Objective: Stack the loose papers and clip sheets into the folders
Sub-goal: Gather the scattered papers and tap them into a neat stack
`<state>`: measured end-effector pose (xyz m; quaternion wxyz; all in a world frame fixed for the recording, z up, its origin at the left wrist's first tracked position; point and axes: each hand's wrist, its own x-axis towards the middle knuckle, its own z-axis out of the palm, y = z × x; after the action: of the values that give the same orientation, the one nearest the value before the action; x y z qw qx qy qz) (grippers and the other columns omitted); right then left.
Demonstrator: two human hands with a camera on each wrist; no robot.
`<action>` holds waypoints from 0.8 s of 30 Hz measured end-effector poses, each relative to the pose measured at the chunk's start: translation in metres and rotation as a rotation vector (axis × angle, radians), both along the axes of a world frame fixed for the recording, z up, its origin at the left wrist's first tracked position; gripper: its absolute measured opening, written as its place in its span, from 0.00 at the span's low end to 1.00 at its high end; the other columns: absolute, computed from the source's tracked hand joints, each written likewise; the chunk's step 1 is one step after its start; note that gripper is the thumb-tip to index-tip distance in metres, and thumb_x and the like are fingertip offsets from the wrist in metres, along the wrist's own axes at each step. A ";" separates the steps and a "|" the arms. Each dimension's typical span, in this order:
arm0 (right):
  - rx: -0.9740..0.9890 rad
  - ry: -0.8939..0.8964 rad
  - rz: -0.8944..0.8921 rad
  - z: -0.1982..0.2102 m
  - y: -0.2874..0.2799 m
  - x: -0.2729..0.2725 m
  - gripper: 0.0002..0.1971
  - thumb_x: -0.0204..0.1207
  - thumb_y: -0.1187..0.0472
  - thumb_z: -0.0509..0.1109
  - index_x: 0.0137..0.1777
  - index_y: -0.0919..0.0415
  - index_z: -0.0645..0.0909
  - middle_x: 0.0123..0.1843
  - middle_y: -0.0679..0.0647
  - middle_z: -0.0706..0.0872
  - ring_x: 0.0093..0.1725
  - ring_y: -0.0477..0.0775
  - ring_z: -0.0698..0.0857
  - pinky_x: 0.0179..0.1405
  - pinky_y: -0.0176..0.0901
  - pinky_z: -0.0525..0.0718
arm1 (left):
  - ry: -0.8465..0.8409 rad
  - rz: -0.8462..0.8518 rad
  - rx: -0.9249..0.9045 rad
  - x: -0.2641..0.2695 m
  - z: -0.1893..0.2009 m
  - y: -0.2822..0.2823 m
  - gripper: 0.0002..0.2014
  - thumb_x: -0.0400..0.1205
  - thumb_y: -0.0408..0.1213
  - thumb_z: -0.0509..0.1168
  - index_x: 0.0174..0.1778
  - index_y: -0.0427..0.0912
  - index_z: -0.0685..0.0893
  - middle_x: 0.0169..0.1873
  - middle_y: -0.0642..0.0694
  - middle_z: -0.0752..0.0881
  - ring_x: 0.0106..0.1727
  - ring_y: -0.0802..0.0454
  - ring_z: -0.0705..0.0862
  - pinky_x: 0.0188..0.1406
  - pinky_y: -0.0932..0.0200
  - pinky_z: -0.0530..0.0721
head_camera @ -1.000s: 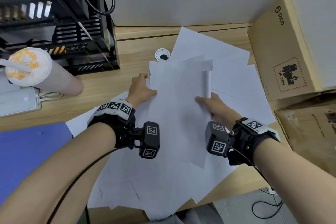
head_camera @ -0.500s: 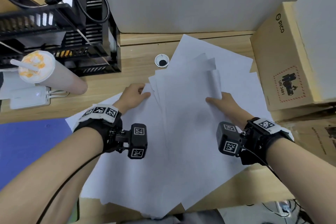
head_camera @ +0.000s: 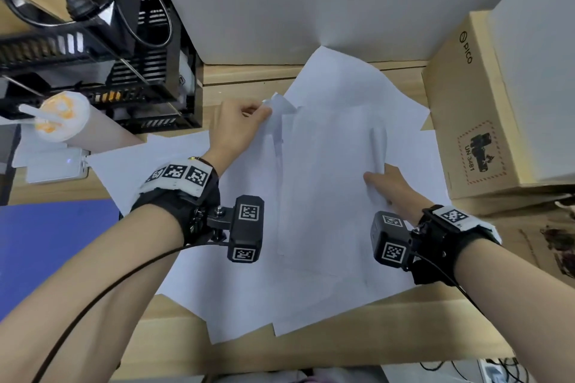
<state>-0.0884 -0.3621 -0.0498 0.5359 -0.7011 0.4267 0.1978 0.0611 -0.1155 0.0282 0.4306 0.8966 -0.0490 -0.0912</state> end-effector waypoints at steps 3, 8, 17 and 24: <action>-0.007 0.038 0.018 -0.004 -0.002 0.003 0.09 0.78 0.64 0.62 0.57 0.63 0.76 0.48 0.61 0.82 0.48 0.64 0.83 0.45 0.49 0.81 | -0.091 0.046 -0.066 0.009 0.021 -0.009 0.05 0.75 0.46 0.73 0.38 0.51 0.91 0.34 0.58 0.89 0.34 0.63 0.83 0.42 0.56 0.85; 0.003 0.088 0.055 -0.009 0.000 0.008 0.11 0.76 0.64 0.62 0.57 0.64 0.77 0.49 0.62 0.83 0.48 0.65 0.83 0.43 0.50 0.81 | -0.204 -0.014 -0.219 0.031 0.063 -0.027 0.05 0.77 0.45 0.72 0.38 0.48 0.88 0.29 0.59 0.84 0.31 0.66 0.78 0.37 0.66 0.78; 0.056 0.074 0.076 -0.007 0.002 0.017 0.06 0.77 0.64 0.63 0.52 0.63 0.77 0.47 0.62 0.82 0.44 0.62 0.81 0.44 0.51 0.79 | -0.377 0.119 -0.689 0.051 0.111 -0.042 0.06 0.87 0.32 0.59 0.44 0.42 0.76 0.32 0.57 0.82 0.32 0.63 0.79 0.36 0.67 0.76; 0.123 0.019 0.028 -0.007 -0.009 0.017 0.12 0.79 0.64 0.66 0.61 0.61 0.78 0.46 0.57 0.86 0.44 0.60 0.85 0.45 0.46 0.82 | 0.251 0.599 -0.339 0.047 -0.011 0.005 0.14 0.84 0.27 0.53 0.33 0.42 0.75 0.35 0.45 0.78 0.36 0.52 0.77 0.27 0.65 0.70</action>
<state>-0.0712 -0.3713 -0.0567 0.5712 -0.6709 0.4089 0.2377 0.1086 -0.1105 0.0174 0.5832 0.7690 0.2544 -0.0609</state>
